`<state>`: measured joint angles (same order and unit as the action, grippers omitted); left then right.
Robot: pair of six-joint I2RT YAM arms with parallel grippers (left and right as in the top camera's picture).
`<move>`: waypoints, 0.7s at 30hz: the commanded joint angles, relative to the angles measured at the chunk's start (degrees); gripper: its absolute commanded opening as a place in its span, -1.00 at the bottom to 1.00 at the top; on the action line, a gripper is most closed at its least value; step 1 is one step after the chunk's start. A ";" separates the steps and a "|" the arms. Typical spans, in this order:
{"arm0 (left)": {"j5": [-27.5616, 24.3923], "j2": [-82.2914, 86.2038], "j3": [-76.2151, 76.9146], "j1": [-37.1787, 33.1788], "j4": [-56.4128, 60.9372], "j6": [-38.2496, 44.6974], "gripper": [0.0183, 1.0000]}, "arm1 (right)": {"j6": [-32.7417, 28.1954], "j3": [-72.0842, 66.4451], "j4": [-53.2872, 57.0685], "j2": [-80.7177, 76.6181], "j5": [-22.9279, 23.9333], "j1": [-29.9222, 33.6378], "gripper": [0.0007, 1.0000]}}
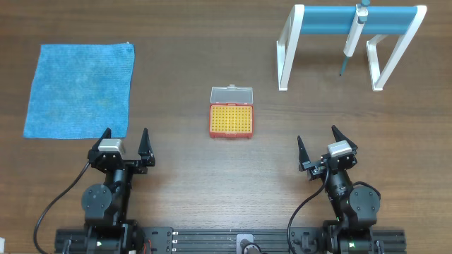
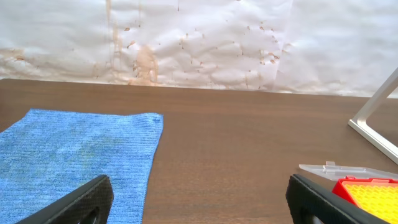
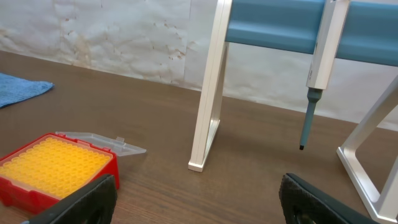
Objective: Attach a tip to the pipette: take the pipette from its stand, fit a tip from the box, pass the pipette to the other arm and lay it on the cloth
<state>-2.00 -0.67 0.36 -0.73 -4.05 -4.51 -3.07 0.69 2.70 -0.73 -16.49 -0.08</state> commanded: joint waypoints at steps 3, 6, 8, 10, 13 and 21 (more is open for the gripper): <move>-1.09 0.48 -0.04 -0.39 -0.35 0.52 0.79 | 0.63 -0.46 -0.20 0.61 -0.57 -0.28 0.69; -1.09 0.48 -0.04 -0.39 -0.37 0.52 0.80 | 0.63 -0.46 -0.20 0.61 -0.55 -0.28 0.69; -1.09 0.46 -0.04 -0.39 -0.37 0.52 0.79 | 0.63 -0.46 -0.20 0.61 -0.57 -0.28 0.69; -1.09 0.48 -0.04 -0.39 -0.37 0.52 0.80 | 0.63 -0.46 -0.20 0.61 -0.55 -0.28 0.70; -1.09 0.48 -0.04 -0.39 -0.37 0.52 0.79 | 0.63 -0.46 -0.20 0.61 -0.57 -0.28 0.70; -1.09 0.48 -0.04 -0.39 -0.35 0.52 0.79 | 0.87 -0.46 -1.88 0.61 -0.52 -0.22 0.69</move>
<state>-2.02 -0.67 0.36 -0.73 -4.05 -4.51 -3.07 0.69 2.66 -0.73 -16.49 -0.08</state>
